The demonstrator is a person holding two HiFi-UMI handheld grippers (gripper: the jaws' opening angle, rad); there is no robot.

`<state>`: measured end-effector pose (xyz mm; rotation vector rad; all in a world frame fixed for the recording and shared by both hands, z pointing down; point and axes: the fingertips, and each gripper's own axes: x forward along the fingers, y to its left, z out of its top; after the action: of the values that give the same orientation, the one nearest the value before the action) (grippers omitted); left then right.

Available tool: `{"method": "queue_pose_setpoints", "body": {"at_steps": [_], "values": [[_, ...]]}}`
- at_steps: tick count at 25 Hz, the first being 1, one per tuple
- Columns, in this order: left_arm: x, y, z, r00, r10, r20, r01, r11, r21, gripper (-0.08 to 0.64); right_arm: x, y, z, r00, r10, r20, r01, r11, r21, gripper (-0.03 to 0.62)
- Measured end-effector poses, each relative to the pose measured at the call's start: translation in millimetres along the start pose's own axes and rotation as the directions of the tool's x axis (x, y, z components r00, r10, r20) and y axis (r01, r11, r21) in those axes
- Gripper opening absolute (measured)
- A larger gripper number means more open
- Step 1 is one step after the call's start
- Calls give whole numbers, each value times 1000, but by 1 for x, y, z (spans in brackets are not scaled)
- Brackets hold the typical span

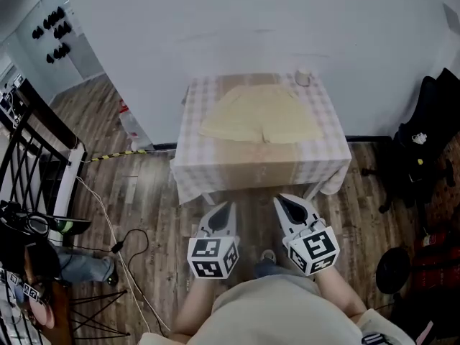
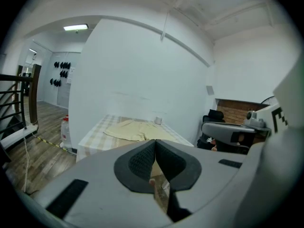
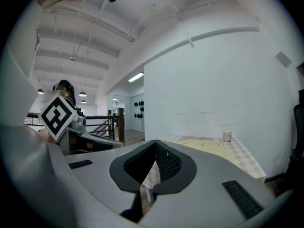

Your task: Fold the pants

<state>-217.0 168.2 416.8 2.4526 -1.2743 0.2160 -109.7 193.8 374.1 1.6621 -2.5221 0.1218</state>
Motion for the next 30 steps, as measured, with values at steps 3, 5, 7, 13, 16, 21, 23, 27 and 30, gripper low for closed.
{"method": "queue_pose_setpoints", "body": {"at_steps": [3,5,7,13,16,21,23,27,30], "values": [[22,-2,6,1000,21,0,-21,1000,-11,5,12,-23,1,1000,20,-2,-20,1000,6,0],[35,-1,12,999,38,4,-38,999,-16,5,23,-38,3,1000,32,-1,-32,999,11,0],[46,0,18,999,54,10,-53,998,-29,5,32,-52,5,999,40,-1,-40,999,11,0],[68,11,25,993,114,16,-113,991,-66,5,54,-76,8,997,79,-2,-79,997,1,0],[74,16,26,991,135,9,-134,989,-69,5,64,-77,7,994,107,-5,-107,994,-1,0],[85,31,24,986,165,-15,-166,984,-65,5,85,-76,2,990,143,-19,-143,990,12,0],[92,39,24,985,170,-27,-171,983,-64,5,93,-76,2,988,151,-23,-151,989,11,0],[113,61,27,985,171,-37,-173,983,-62,5,113,-86,1,990,140,-32,-139,990,14,0],[137,80,35,985,167,-42,-169,984,-56,5,136,-99,2,991,124,-39,-124,992,20,0]]}}
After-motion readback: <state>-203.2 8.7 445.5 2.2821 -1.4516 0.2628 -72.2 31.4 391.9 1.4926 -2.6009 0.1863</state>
